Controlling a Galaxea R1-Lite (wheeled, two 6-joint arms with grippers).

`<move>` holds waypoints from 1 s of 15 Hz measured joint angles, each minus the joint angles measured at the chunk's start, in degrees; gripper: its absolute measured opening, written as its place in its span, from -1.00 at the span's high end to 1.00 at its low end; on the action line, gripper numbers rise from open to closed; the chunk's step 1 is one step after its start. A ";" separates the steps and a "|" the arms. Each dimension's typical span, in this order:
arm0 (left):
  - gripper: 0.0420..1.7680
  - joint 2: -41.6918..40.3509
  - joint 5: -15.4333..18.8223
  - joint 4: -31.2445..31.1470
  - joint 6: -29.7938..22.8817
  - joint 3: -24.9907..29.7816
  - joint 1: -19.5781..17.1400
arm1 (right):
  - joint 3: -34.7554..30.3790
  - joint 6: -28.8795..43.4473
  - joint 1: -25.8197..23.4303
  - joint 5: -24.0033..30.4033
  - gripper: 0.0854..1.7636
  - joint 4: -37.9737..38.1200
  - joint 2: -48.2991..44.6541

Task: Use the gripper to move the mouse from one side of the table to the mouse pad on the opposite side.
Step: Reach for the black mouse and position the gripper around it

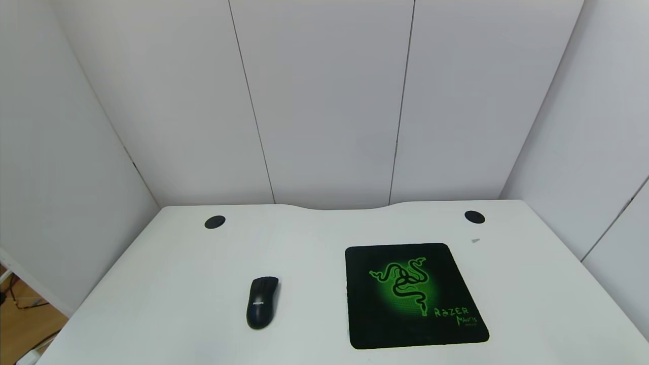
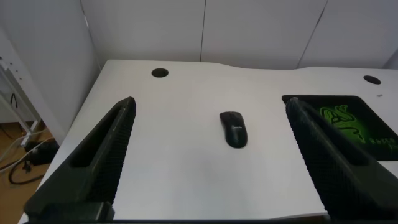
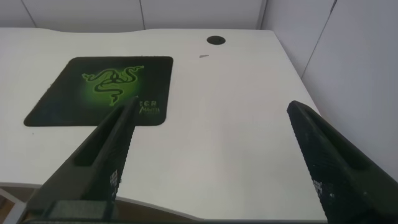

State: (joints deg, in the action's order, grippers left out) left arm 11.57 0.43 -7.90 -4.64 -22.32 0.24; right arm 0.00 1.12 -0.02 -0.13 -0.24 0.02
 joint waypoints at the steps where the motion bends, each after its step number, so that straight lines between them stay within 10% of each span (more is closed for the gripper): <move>1: -0.94 2.78 0.01 -0.11 0.00 -1.77 0.05 | 0.00 0.00 0.00 -0.02 -0.94 0.00 0.00; 15: -0.94 45.57 1.67 -5.51 -0.74 -24.37 0.38 | 0.00 0.00 0.02 0.02 -0.94 0.02 0.00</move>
State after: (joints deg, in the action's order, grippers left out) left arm 57.14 2.10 -13.41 -5.39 -46.69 0.62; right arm 0.00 1.12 0.00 -0.11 -0.22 0.02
